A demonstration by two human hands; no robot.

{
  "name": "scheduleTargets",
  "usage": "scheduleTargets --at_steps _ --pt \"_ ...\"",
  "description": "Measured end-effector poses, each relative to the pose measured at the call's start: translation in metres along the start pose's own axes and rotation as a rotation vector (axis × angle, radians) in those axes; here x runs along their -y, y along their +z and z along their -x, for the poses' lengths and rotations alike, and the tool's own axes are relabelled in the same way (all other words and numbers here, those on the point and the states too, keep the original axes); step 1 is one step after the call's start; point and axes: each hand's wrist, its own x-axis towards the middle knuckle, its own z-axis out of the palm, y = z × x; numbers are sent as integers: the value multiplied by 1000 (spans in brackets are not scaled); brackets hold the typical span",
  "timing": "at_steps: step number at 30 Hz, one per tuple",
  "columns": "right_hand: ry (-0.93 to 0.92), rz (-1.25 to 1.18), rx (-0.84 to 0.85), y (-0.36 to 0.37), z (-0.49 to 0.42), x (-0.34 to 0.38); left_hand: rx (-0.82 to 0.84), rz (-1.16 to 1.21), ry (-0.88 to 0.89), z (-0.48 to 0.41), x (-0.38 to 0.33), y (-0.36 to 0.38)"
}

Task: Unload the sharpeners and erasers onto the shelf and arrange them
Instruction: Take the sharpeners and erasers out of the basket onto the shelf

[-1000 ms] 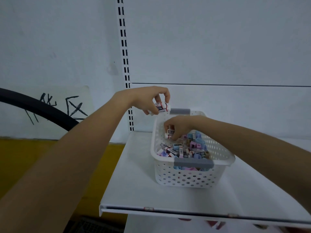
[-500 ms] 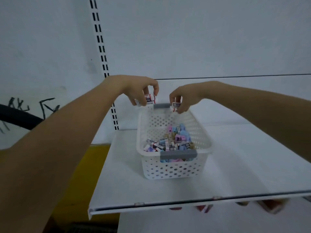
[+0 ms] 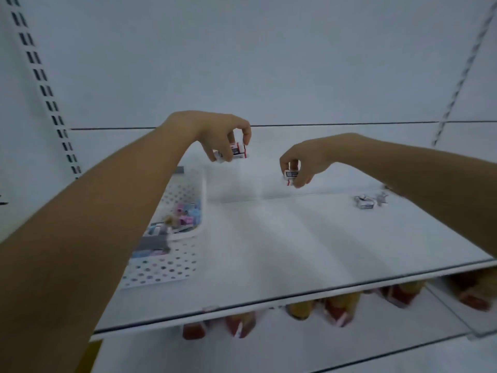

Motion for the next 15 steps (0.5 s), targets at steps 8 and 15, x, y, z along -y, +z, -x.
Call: scheduleTargets --at_steps 8,15 --pt "101 71 14 40 57 -147 7 14 66 -73 -113 74" --pt "169 1 33 61 75 -230 70 27 103 -134 -165 131"
